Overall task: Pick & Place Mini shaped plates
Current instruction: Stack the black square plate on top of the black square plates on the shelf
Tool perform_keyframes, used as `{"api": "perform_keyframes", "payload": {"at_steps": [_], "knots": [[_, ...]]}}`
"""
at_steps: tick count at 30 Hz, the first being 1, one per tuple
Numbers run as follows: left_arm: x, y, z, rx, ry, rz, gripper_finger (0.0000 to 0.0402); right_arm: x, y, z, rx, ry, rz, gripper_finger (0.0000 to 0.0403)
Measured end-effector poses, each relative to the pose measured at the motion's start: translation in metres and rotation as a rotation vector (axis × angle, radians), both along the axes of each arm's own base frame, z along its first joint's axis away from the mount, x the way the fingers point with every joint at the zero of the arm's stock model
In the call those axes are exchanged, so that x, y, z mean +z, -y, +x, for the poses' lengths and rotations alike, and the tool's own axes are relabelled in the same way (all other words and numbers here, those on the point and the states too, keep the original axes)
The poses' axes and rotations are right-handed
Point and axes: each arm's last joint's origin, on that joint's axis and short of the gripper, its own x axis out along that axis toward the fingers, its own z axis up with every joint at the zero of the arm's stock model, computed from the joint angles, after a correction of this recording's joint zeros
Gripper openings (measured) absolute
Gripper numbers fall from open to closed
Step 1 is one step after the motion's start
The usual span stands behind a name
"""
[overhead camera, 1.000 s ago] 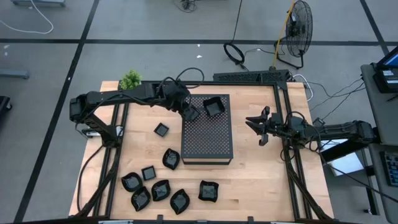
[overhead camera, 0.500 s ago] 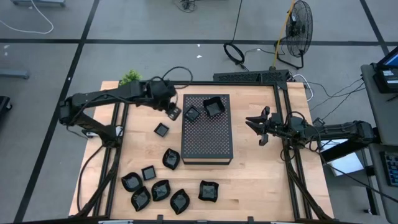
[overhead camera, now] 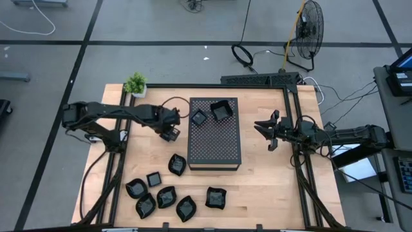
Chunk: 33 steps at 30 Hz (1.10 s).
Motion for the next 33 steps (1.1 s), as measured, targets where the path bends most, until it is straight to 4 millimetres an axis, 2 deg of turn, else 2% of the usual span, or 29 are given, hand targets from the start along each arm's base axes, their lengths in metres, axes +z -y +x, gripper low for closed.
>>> {"api": "perform_keyframes", "payload": {"at_steps": [4,11,24,28,33], "knots": [[-0.019,-0.002,-0.010,0.038,-0.018,-0.007,0.0161,0.000,0.000,0.000,0.000,0.000,0.000,0.0077],[-0.036,-0.008,-0.021,0.077,-0.032,-0.008,0.0161,0.000,0.000,0.000,0.001,0.000,0.002,0.0077],[-0.050,-0.008,-0.025,0.062,0.010,-0.025,0.0158,0.000,0.000,0.000,0.000,0.001,0.003,0.0077],[-0.050,-0.008,-0.025,0.058,0.016,-0.032,0.0123,0.000,0.000,0.000,0.000,0.001,0.003,0.0077],[-0.050,-0.008,-0.025,0.054,0.019,-0.038,0.0037,0.000,0.000,0.000,0.000,0.001,0.003,0.0077]]}}
